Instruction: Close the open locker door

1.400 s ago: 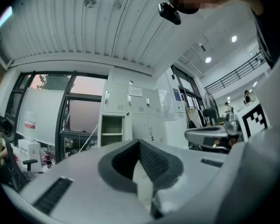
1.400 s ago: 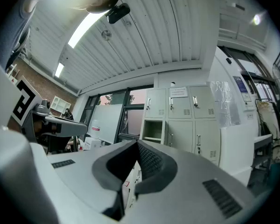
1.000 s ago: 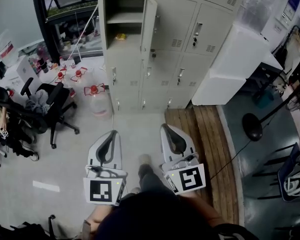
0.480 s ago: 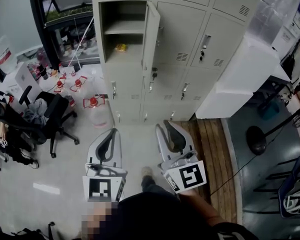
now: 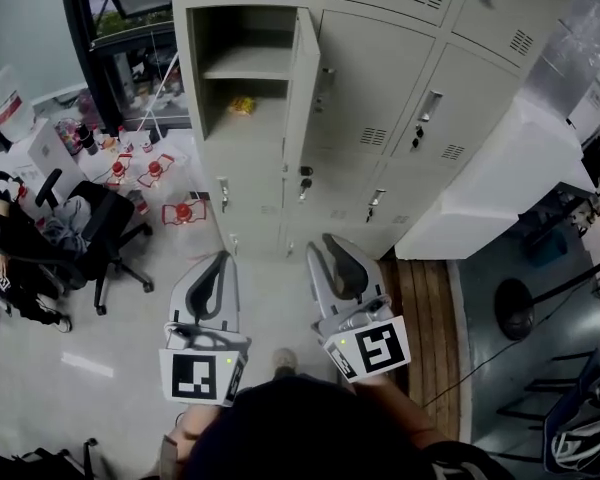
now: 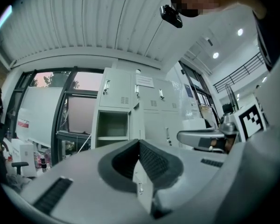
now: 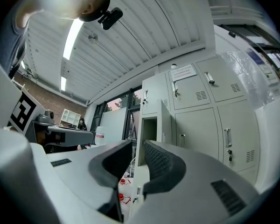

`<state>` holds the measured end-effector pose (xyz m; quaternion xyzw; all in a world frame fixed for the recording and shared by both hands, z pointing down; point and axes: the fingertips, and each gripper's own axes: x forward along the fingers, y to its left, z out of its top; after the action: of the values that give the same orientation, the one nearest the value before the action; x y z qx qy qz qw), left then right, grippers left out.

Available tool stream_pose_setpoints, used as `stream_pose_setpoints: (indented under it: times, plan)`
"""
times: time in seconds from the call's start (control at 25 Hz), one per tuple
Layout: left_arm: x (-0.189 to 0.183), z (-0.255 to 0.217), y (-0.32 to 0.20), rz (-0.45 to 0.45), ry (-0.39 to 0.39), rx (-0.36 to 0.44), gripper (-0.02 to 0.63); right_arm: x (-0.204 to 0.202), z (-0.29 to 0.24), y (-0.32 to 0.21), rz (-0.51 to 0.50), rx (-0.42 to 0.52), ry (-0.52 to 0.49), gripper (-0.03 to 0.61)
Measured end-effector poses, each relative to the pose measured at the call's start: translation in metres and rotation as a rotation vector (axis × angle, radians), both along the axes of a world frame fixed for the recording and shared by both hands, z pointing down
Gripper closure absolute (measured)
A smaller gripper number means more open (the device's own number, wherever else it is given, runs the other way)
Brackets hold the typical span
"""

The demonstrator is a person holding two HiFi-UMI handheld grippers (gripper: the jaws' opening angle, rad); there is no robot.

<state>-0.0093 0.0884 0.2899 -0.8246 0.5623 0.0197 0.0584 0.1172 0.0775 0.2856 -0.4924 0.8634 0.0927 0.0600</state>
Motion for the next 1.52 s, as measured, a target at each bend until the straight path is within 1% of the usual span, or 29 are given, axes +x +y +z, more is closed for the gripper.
stream_pose_setpoints:
  times: [0.24,0.4,0.52,0.88,1.04,1.24,1.4,1.52]
  plan:
    - [0.019,0.002,-0.031,-0.027,0.008,0.002,0.612,0.017,0.002,-0.037,-0.039,0.006,-0.002,0.502]
    - [0.026,0.005,-0.045,-0.034,-0.007,0.005,0.612,0.022,0.005,-0.053,-0.060,-0.003,-0.009,0.502]
    - [0.030,0.008,-0.053,-0.034,0.003,0.005,0.612,0.025,0.008,-0.063,-0.074,-0.009,-0.010,0.502]
    - [0.025,0.012,-0.084,-0.033,0.020,0.004,0.612,0.022,0.012,-0.095,-0.093,-0.017,-0.005,0.502]
    - [0.022,0.011,-0.108,-0.010,0.024,-0.003,0.612,0.019,0.013,-0.114,-0.085,-0.022,-0.002,0.502]
    - [0.023,0.011,-0.145,0.031,-0.003,-0.032,0.612,0.019,0.010,-0.142,-0.073,-0.024,0.002,0.502]
    - [0.026,0.012,-0.178,0.086,-0.023,-0.048,0.612,0.019,0.009,-0.167,-0.068,-0.032,0.021,0.502]
    - [0.031,0.009,-0.202,0.145,-0.020,-0.047,0.612,0.017,0.007,-0.182,-0.059,-0.038,0.037,0.502]
